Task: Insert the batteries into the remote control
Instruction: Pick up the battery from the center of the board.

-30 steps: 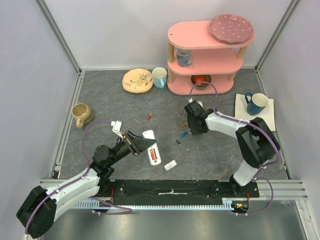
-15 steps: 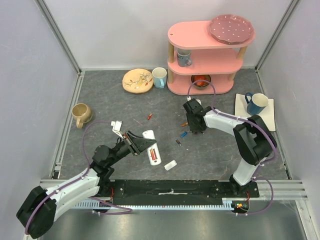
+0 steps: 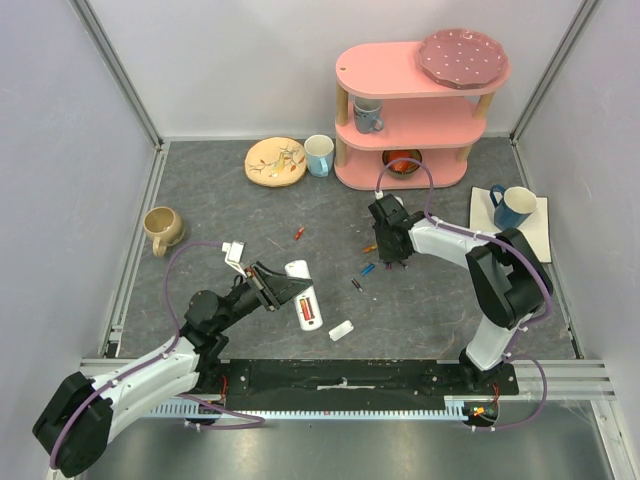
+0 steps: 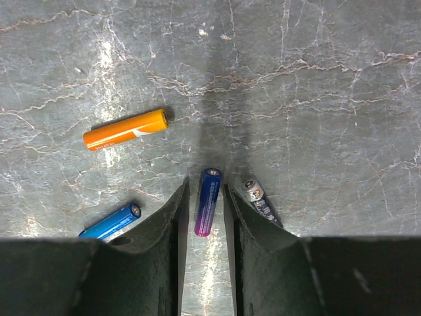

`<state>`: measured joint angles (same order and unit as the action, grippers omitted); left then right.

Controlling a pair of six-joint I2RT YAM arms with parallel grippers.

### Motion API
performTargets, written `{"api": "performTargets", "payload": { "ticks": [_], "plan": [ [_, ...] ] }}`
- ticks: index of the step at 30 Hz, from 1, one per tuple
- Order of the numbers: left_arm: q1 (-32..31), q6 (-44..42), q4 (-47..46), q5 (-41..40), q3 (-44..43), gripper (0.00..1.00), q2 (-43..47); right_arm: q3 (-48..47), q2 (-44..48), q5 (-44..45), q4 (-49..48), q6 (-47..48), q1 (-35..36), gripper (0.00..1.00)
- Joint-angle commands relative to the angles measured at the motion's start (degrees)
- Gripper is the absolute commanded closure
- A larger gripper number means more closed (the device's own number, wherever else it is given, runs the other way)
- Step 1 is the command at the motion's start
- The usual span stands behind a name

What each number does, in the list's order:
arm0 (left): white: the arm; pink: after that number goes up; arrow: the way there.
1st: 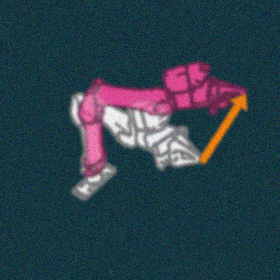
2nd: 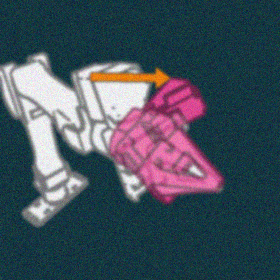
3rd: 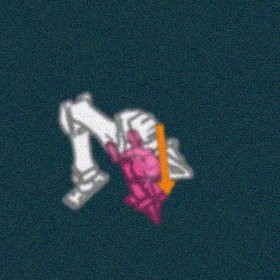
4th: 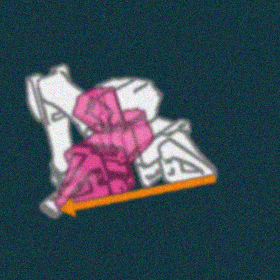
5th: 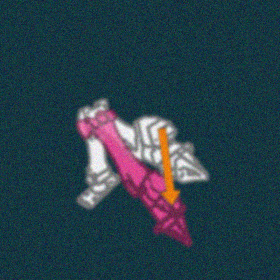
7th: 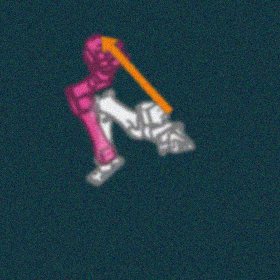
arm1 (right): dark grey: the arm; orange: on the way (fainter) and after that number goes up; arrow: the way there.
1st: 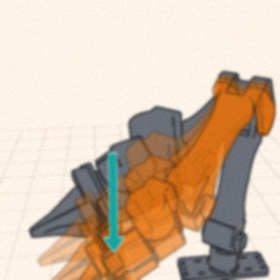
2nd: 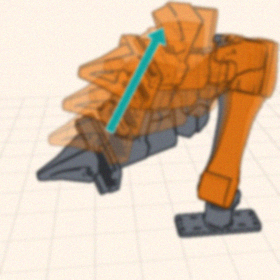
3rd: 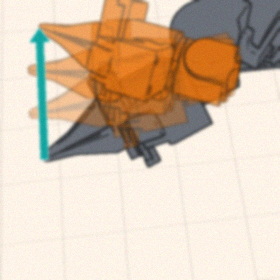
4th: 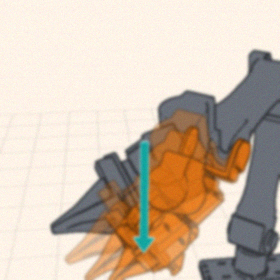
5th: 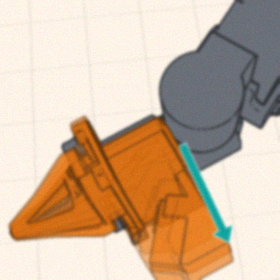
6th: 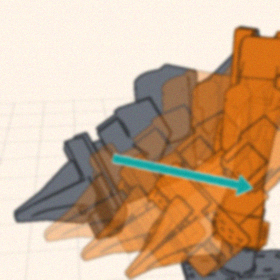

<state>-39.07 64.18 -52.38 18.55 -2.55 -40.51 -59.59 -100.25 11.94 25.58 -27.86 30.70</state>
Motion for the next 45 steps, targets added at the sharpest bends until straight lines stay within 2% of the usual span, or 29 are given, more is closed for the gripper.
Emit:
{"api": "performTargets", "payload": {
  "ticks": [1, 10, 20, 22, 24, 27, 33, 37, 41, 45],
  "plan": [
    [0.2, 0.5, -2.3, 0.6, 2.0, 0.98, 0.0, -0.2, -1.4, -1.0, -0.9, 0.7, -0.7, 0.66],
    [0.2, 0.6, -2.8, 0.7, 2.1, 0.98, -0.6, 0.0, -2.1, -2.3, -0.5, 1.5, -1.3, 0.69],
    [0.2, 0.7, -2.9, 0.6, 2.1, 0.98, -0.4, 0.4, -2.0, -3.5, -0.5, 1.6, -1.8, 0.87],
    [0.2, 0.6, -2.8, 0.6, 2.0, 0.98, -0.5, 0.5, -1.2, -3.7, -0.5, 1.6, -1.8, 1.0],
    [0.2, 0.5, -2.7, 0.7, 1.7, 0.98, -1.1, 1.6, 0.2, -4.5, -1.8, 1.8, -1.8, 1.0],
    [0.2, 0.1, -2.5, 1.1, 0.2, 0.98, -1.9, 4.6, 5.9, -7.5, -5.4, 2.0, -1.6, 1.0],
    [0.2, -0.2, -2.9, 1.0, -3.5, 0.98, -5.2, 12.6, 24.3, -8.7, -12.5, 1.0, 0.7, 1.0],
    [0.2, 2.7, -7.6, -0.6, -4.7, 0.98, -9.0, 16.7, 36.6, -8.6, -15.0, -1.1, 2.3, 1.0],
    [0.1, 6.8, -13.6, -3.4, -5.0, 0.98, -15.3, 20.6, 45.1, -6.5, -18.4, -3.3, 8.0, 1.0],
    [0.1, 10.8, -20.4, -5.1, -5.4, 0.98, -20.7, 19.9, 49.4, -2.1, -16.9, -4.1, 15.1, 1.0]
  ]
}}
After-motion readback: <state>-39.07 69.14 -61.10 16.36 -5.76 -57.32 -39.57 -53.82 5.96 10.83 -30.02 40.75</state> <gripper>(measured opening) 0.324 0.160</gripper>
